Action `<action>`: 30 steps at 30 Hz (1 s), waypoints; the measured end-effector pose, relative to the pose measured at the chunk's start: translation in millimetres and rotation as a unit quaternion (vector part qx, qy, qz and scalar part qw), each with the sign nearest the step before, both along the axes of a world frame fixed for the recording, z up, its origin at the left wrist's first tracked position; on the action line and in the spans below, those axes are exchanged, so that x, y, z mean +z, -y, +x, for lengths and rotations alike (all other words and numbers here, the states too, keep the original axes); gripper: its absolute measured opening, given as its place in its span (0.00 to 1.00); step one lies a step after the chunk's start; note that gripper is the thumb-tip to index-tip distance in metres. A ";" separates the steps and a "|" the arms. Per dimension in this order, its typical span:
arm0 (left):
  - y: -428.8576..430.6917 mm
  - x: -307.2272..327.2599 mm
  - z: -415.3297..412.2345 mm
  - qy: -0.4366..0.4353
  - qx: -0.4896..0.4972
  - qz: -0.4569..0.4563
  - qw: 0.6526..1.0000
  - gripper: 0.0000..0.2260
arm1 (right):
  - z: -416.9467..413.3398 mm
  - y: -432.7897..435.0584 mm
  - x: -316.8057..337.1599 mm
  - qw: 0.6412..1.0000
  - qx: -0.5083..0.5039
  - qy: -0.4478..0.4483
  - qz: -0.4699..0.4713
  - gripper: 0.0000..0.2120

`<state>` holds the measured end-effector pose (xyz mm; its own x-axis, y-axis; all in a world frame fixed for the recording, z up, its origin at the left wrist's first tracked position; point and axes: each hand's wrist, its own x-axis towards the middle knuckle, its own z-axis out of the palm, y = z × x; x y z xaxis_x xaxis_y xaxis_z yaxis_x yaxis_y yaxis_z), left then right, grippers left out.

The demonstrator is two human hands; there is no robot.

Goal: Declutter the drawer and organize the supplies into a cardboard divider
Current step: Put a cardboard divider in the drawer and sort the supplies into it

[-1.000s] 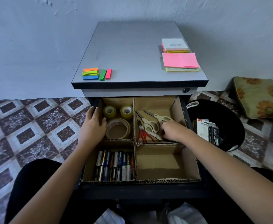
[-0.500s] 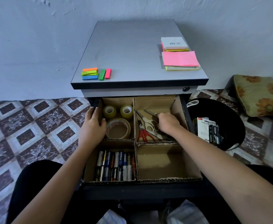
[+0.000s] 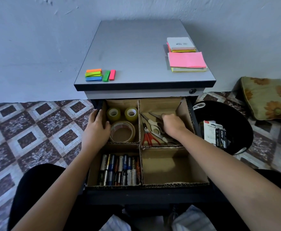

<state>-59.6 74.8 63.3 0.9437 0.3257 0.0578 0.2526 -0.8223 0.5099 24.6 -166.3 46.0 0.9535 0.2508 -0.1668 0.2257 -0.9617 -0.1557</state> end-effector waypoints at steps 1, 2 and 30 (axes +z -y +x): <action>0.0 -0.1 0.0 0.000 0.000 0.000 1.000 0.25 | 1.5 2.0 0.3 1.000 -0.007 -0.012 0.013 0.12; 0.0 -0.1 0.1 0.000 0.000 0.000 1.000 0.25 | 2.8 3.7 1.5 0.999 -0.012 -0.027 0.022 0.10; -0.4 -2.1 -0.1 0.003 -0.003 -0.001 1.000 0.25 | -6.8 23.4 13.1 0.979 0.094 -0.156 -0.088 0.08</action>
<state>-59.7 75.2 61.2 0.9452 0.3201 0.0637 0.2442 -0.8232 0.5126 17.8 -189.7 59.2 0.7888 0.3577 -0.4999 0.3690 -0.9260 -0.0803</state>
